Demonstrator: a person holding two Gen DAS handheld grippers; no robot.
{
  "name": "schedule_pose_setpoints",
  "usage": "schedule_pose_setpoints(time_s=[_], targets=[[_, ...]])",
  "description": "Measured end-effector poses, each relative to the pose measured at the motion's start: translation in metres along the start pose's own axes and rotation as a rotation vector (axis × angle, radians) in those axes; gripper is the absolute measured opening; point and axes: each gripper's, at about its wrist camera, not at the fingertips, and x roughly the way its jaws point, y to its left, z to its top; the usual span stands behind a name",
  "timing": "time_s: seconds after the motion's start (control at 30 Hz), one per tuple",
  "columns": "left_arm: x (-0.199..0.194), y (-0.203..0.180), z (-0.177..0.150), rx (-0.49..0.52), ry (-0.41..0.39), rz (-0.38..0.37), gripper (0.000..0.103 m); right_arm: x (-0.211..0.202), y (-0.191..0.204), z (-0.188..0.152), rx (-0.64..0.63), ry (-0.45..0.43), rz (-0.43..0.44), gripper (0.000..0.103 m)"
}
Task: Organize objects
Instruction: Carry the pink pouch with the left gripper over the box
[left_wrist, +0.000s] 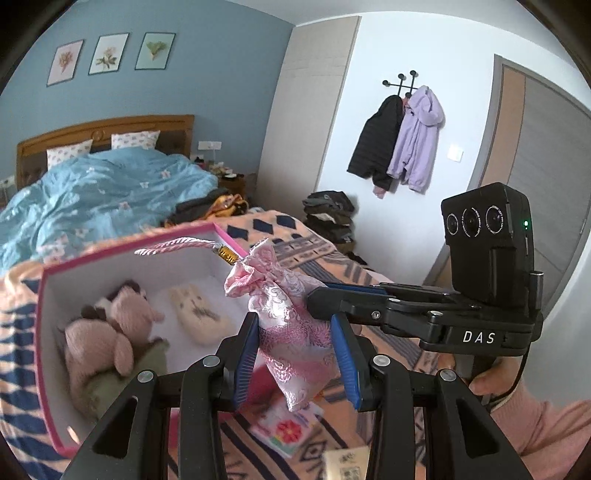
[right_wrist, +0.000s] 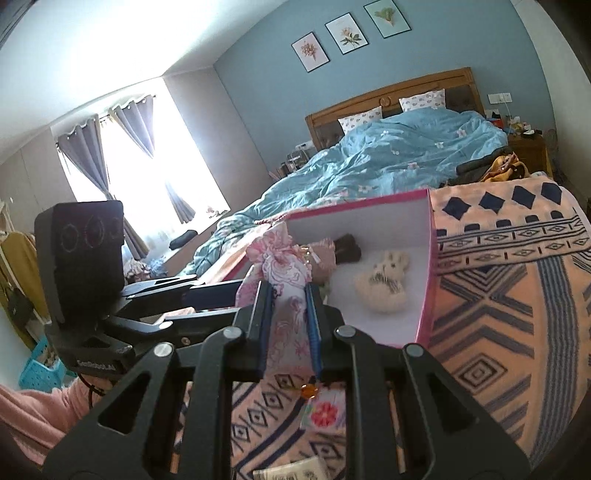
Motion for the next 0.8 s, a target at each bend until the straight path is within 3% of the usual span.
schedule_pose_setpoints(time_s=[0.4, 0.8], targets=[[0.018, 0.023, 0.023, -0.005, -0.013, 0.039, 0.040, 0.025, -0.019, 0.030, 0.002, -0.028, -0.025, 0.021], [0.054, 0.044, 0.020, -0.045, 0.048, 0.050, 0.040, 0.050, -0.046, 0.025, 0.031, 0.017, -0.084, 0.021]])
